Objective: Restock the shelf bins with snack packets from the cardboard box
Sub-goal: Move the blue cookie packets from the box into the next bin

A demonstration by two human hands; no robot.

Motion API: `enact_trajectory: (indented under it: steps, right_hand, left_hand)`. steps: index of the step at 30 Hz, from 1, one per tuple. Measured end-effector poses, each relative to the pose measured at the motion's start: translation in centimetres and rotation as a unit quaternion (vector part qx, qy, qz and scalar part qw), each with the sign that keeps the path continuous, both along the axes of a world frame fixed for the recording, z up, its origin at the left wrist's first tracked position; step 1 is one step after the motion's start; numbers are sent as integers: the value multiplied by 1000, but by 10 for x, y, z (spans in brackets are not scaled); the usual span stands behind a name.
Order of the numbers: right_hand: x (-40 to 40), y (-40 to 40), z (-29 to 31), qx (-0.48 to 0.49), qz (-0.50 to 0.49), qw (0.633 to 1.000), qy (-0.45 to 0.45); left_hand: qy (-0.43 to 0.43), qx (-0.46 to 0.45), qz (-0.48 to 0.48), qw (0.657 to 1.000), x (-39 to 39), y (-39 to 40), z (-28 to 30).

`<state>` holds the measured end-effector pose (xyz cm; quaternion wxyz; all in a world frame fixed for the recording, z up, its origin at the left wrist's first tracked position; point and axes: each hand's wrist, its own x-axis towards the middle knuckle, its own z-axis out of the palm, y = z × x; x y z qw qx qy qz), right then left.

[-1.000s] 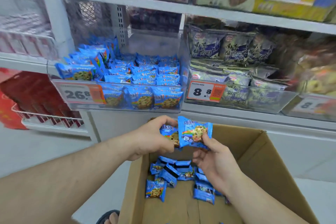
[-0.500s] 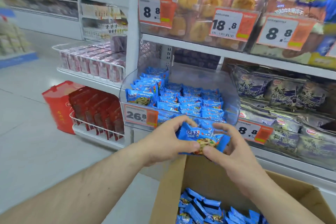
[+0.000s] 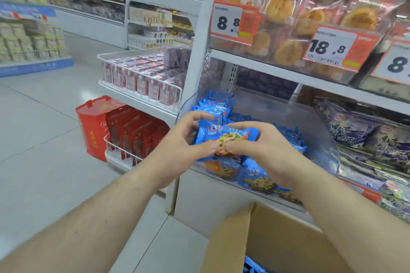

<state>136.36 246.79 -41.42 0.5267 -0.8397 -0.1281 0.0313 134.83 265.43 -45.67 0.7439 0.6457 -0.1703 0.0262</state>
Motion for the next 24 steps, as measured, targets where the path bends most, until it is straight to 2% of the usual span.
enact_trajectory:
  steps: [2, 4, 6, 9, 12, 19, 24]
  right_hand:
    - [22, 6, -1, 33, -10, 999, 18]
    - [41, 7, -2, 43, -21, 998, 44]
    - [54, 5, -5, 48, -29, 996, 75]
    - [63, 5, -12, 33, -20, 995, 96]
    - [68, 6, -19, 4, -20, 997, 76]
    - [64, 9, -23, -77, -38, 996, -35]
    - [54, 16, -19, -169, -82, 975, -116]
  left_hand:
    - [-14, 30, 119, 992, 11, 8, 0]
    - [-19, 112, 278, 954, 24, 21, -2]
    - [8, 158, 347, 924, 37, 32, -11]
    - [63, 167, 304, 936, 52, 32, -23]
    - [110, 153, 258, 948, 70, 22, -23]
    - [137, 131, 329, 925, 88, 13, -29]
    - [137, 106, 338, 925, 83, 11, -29]
